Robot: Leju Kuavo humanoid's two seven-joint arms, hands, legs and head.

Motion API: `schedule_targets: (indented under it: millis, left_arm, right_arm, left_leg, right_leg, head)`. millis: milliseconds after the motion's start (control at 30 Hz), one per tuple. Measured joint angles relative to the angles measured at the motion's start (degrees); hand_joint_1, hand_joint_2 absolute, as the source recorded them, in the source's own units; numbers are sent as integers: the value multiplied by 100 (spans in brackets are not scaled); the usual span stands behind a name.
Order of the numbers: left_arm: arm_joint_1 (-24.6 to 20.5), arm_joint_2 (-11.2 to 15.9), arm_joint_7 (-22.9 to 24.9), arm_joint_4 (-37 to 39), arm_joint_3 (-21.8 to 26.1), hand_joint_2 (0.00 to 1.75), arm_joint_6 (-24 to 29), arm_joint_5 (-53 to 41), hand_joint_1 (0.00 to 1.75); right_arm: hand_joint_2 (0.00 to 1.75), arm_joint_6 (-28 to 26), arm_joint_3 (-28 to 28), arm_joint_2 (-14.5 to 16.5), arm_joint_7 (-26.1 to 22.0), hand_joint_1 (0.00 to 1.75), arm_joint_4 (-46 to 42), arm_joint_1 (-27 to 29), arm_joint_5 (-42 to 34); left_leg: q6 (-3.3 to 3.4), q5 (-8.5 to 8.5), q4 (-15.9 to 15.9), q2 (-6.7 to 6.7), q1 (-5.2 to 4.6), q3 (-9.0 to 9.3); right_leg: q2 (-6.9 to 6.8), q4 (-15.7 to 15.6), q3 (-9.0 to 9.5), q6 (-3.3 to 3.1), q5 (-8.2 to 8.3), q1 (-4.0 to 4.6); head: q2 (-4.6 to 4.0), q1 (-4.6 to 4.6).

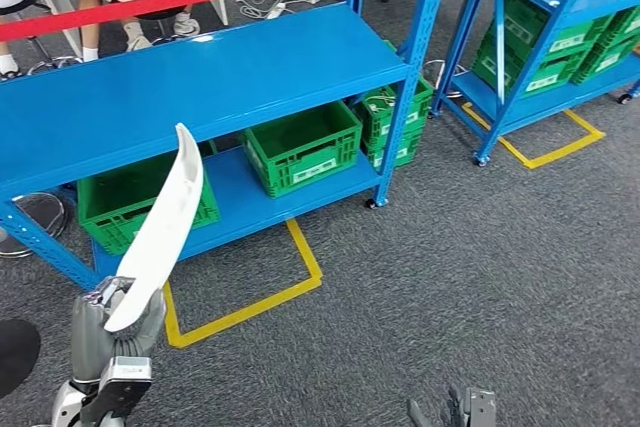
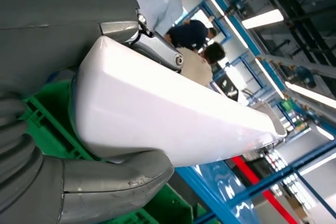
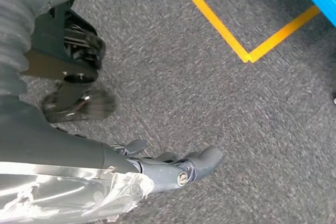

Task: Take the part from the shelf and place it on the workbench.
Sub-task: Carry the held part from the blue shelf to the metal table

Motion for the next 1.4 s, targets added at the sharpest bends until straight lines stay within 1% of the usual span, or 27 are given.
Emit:
schedule_targets:
  millis: [33,67,100,167,200,233,267,333,400,433,500,533,567,600,633,700,767,833,867,933,1000,1033,1067,1100,1167,1233,1400]
  left_arm:
    - [1,5,0,0,2,175,-24,-1,175]
    - [1,11,0,0,2,175,-50,2,175]
    - [0,17,0,0,2,175,-80,12,175]
    - [-1,28,0,0,1,175,-127,40,175]
    - [-2,33,0,0,2,175,-140,55,175]
    - [-5,37,0,0,2,175,-148,66,175]
    - [-9,40,0,0,1,175,-152,73,175]
    - [-20,46,0,0,-2,175,-157,77,175]
    - [-26,50,0,0,-4,175,-159,78,175]
    - [-25,54,0,0,-3,175,-160,78,175]
    - [-21,68,0,1,-2,175,-160,80,175]
    - [-19,77,0,2,1,175,-162,85,175]
    - [-20,84,0,2,4,175,-173,100,175]
    - [-21,88,0,2,8,175,-188,118,175]
    - [-23,88,0,2,11,175,-208,137,175]
    - [-33,88,0,3,14,175,-248,167,175]
    - [-53,88,0,6,16,175,-274,183,175]
    - [-78,86,0,8,19,175,-291,197,175]
    - [-91,85,0,9,21,175,-298,210,175]
    - [-102,81,0,9,28,175,-321,238,175]
    - [-105,81,0,19,39,175,-368,259,175]
    - [-106,83,0,31,44,175,-394,273,175]
    - [-108,84,0,45,46,175,-412,291,175]
    - [-113,84,0,61,46,175,-424,314,175]
    - [-128,84,0,86,45,175,-434,357,175]
    - [-138,84,0,96,44,175,-440,377,175]
    - [-140,84,0,97,44,175,-442,378,175]
  right_arm:
    - [175,5,-25,1,-9,0,2,-1,5]
    - [175,15,-56,1,-21,0,4,6,9]
    - [175,27,-86,2,-36,0,7,16,13]
    - [175,45,-147,1,-71,0,9,26,33]
    - [175,54,-176,1,-85,0,9,17,47]
    - [175,61,-203,1,-96,0,9,5,60]
    - [175,70,-226,2,-102,0,9,-5,68]
    - [175,80,-259,2,-107,0,10,3,72]
    - [175,83,-289,5,-108,0,11,23,72]
    - [175,83,-303,8,-108,0,11,25,72]
    - [175,86,-324,15,-109,0,12,20,74]
    - [175,87,-334,17,-109,0,12,25,78]
    - [175,87,-345,19,-109,0,12,34,84]
    - [175,86,-359,20,-109,0,12,45,98]
    - [175,86,-372,23,-109,0,12,52,119]
    - [175,85,-397,30,-109,0,11,51,175]
    - [175,87,-434,33,-109,0,9,43,230]
    - [175,90,-489,33,-110,0,7,59,272]
    - [175,91,-514,32,-111,0,5,76,290]
    - [175,96,-554,32,-112,0,1,91,322]
    - [175,101,-593,32,-113,0,-1,77,362]
    - [175,97,-618,32,-113,0,-2,73,387]
    - [175,85,-643,32,-112,0,-2,78,413]
    - [175,63,-665,32,-112,0,-2,86,446]
    - [175,4,-695,32,-111,0,-3,98,518]
    - [175,-29,-706,32,-111,0,-3,100,556]
    - [175,-36,-709,32,-112,0,-4,100,565]
  left_leg:
    - [-1,37,3,70,-2,-47]
    - [-7,72,7,137,-2,-92]
    - [-18,102,12,201,-3,-131]
    - [-50,146,20,312,-7,-171]
    - [-73,157,28,365,-17,-184]
    - [-100,168,36,421,-31,-186]
    - [-127,178,45,476,-43,-186]
    - [-194,187,52,579,-48,-187]
    - [-271,49,194,447,-29,-246]
    - [-303,-119,425,311,-19,-346]
    - [-335,-530,1157,77,-4,-670]
    - [-342,-653,1490,32,-1,-822]
    - [-346,-657,1661,12,1,-899]
    - [-348,-540,1624,1,7,-879]
    - [-350,-336,1385,-16,16,-762]
    - [-359,50,668,-158,48,-400]
    - [-348,135,238,-313,74,-199]
    - [-285,86,170,-304,81,-207]
    - [-243,78,157,-260,87,-217]
    - [-164,93,148,-156,97,-226]
    - [-122,95,148,-38,78,-230]
    - [-116,94,148,24,66,-232]
    - [-112,91,149,83,56,-230]
    - [-108,88,150,136,48,-225]
    - [-107,79,150,224,37,-207]
    - [-110,74,150,260,34,-195]
    - [-112,72,150,265,34,-193]
  right_leg:
    - [-31,348,-77,23,-119,-8]
    - [-49,545,-74,38,-118,-14]
    - [-64,518,44,43,-21,-20]
    - [-198,-156,609,20,196,-17]
    - [-322,-598,942,-3,219,3]
    - [-422,-939,1180,-35,199,22]
    - [-486,-1142,1305,-71,159,41]
    - [-404,-1221,1286,-167,144,50]
    - [-292,-1245,1252,-266,190,30]
    - [-237,-1257,1243,-309,223,17]
    - [-123,-1253,1177,-354,270,13]
    - [-60,-1250,1151,-359,284,13]
    - [8,-1246,1135,-355,295,13]
    - [75,-1240,1125,-348,303,11]
    - [143,-1229,1122,-340,306,5]
    - [276,-1188,1098,-302,298,-3]
    - [389,-1135,1037,-237,303,3]
    - [473,-1115,958,-172,330,2]
    - [455,-1092,915,-145,321,3]
    - [254,-793,739,-94,139,10]
    - [20,-52,392,-56,-220,9]
    - [-24,322,214,-47,-359,3]
    - [-45,547,108,-44,-408,1]
    - [-57,553,112,-49,-349,1]
    - [-91,67,371,-74,-44,3]
    - [-119,-297,564,-91,140,4]
    - [-132,-364,599,-93,167,6]
  head:
    - [0,0]
    - [0,1]
    - [0,0]
    - [0,0]
    - [0,2]
    - [0,-4]
    - [0,-11]
    - [0,-31]
    - [0,-44]
    - [0,-53]
    - [0,-71]
    - [0,-76]
    - [0,-76]
    - [0,-76]
    - [0,-75]
    - [0,-78]
    - [0,-82]
    - [0,-80]
    - [0,-76]
    - [0,-40]
    - [0,-5]
    - [0,-3]
    - [0,-3]
    - [0,-2]
    - [0,-4]
    - [0,-5]
    - [0,-5]
